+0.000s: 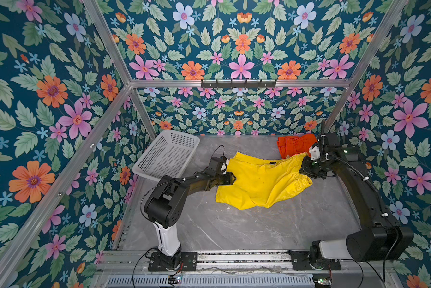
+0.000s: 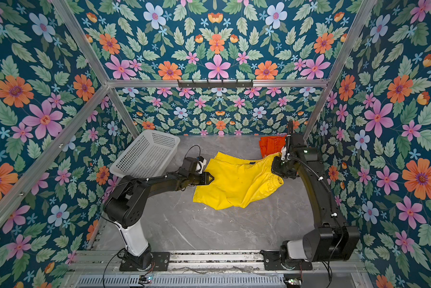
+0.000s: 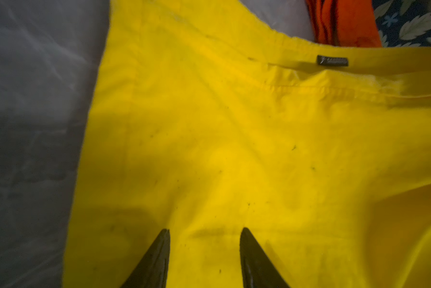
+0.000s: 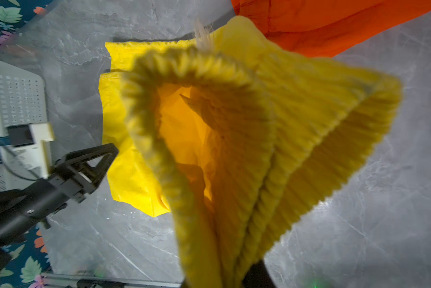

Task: Fold and stack the shorts

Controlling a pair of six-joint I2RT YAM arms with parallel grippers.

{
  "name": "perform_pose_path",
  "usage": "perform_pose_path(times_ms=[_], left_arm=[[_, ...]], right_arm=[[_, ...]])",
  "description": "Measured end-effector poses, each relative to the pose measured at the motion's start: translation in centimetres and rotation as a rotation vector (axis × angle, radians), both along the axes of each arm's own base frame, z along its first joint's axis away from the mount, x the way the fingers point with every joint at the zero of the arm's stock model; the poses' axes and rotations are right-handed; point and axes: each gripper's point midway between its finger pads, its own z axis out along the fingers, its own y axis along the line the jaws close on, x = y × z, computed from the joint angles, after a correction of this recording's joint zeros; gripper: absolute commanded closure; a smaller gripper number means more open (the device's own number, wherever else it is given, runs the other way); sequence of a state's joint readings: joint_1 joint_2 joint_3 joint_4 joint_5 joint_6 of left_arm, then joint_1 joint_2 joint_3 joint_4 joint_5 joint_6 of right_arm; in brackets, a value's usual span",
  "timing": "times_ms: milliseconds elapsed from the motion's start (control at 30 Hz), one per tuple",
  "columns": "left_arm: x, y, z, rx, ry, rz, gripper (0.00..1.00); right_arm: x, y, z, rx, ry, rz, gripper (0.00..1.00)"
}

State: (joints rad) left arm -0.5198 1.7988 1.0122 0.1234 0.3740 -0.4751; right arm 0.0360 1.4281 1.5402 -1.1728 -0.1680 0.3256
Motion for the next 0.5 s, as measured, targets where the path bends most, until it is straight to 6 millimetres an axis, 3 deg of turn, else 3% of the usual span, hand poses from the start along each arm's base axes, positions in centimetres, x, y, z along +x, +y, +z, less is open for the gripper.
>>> perform_pose_path(times_ms=[133, 333, 500], left_arm=[[0.9, 1.4, 0.5, -0.005, -0.007, 0.052, 0.54], [0.9, 2.0, -2.7, 0.014, 0.061, 0.077, 0.59], [0.9, 1.4, -4.4, -0.019, 0.091, 0.079, 0.7]], right_arm=[[1.4, 0.7, 0.5, -0.077, 0.018, 0.045, 0.86], [3.8, 3.3, 1.3, -0.184, 0.017, 0.123, 0.86], [6.0, 5.9, 0.1, -0.271, 0.042, 0.187, 0.86]])
